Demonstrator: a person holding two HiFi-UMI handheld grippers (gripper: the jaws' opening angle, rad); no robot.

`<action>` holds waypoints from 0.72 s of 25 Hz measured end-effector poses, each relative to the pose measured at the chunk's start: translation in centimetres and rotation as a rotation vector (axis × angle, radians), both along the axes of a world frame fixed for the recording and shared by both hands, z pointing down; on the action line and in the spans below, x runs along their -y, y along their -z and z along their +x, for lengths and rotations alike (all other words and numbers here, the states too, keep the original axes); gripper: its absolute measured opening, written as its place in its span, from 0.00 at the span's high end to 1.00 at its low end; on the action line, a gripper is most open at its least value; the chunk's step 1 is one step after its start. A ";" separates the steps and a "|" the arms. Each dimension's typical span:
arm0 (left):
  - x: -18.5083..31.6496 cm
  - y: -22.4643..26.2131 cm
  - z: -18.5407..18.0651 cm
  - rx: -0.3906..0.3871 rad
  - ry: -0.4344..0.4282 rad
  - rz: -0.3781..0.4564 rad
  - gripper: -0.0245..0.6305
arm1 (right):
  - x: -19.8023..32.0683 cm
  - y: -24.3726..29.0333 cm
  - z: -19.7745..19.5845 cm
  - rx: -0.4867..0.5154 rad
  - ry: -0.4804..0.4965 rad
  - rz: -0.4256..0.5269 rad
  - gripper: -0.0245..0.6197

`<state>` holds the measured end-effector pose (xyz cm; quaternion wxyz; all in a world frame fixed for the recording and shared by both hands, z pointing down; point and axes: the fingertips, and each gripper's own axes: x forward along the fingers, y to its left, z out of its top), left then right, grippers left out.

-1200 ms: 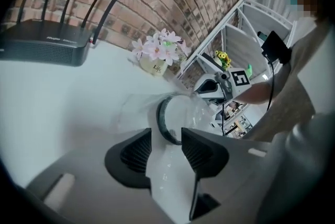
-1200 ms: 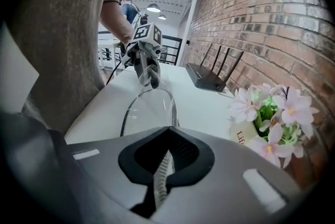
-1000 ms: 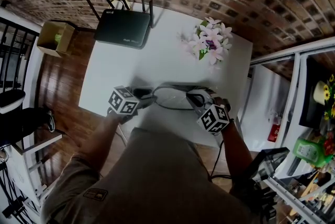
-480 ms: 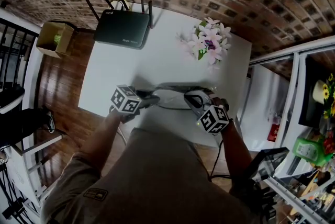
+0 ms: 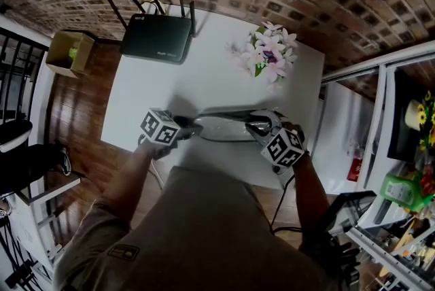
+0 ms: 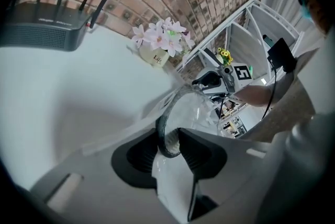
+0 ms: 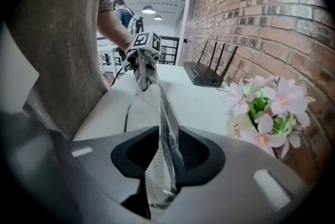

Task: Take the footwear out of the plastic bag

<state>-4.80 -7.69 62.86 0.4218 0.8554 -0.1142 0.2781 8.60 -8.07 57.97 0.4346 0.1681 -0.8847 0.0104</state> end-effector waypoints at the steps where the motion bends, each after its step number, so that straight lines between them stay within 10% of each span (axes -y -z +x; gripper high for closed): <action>1: 0.1 0.1 -0.2 0.004 -0.001 -0.001 0.76 | 0.1 0.1 0.7 -0.014 -0.011 -0.005 0.75; 18: -0.2 0.1 -3.0 0.037 -0.050 -0.032 0.77 | -1.1 -1.3 3.8 -0.235 0.068 -0.009 0.94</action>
